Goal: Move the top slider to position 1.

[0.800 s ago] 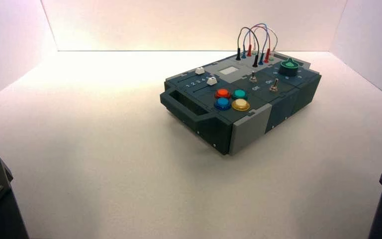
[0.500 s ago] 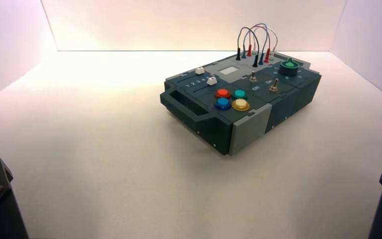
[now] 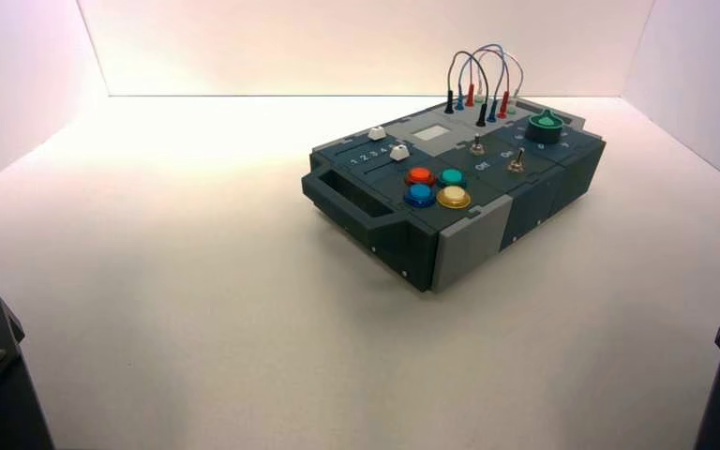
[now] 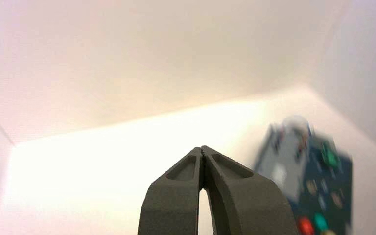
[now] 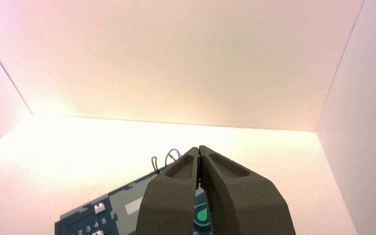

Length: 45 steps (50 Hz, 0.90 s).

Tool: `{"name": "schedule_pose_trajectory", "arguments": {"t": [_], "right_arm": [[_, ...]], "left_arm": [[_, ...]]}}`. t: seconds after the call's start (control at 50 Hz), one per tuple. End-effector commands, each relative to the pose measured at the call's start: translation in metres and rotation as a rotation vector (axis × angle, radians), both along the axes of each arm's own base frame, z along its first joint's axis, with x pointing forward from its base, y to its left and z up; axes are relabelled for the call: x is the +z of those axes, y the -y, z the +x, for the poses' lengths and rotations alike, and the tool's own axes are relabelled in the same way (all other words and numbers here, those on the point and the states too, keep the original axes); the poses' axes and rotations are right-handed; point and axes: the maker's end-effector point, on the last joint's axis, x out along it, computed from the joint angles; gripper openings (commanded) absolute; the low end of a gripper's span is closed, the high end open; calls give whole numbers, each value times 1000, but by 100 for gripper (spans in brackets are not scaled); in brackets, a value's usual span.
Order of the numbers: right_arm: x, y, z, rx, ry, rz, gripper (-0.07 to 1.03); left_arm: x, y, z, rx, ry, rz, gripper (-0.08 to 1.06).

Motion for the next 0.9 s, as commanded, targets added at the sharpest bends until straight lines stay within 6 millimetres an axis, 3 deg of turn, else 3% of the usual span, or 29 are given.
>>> {"name": "schedule_pose_trajectory", "arguments": {"t": [0.02,0.22,0.44,0.62,0.9], "right_arm": [[-1,-2,9,0,-35,4,-2],[-26,-6,19,8,-174,-11,-2],[-33,-7,25,8,-208,-18,-2],[-32,-7,27,8,-210,-18,-2],[-21,-6,18,10,-193,-17,-2]], "left_arm": [[-26,23,11,-64,-118,34,-3],[-69,71,8,-215,-306,117,-3],[-114,118,-10,-372,-508,246,-3],[-136,139,-26,-453,-614,330,-3],[-173,155,-48,-532,-774,459,-3]]}}
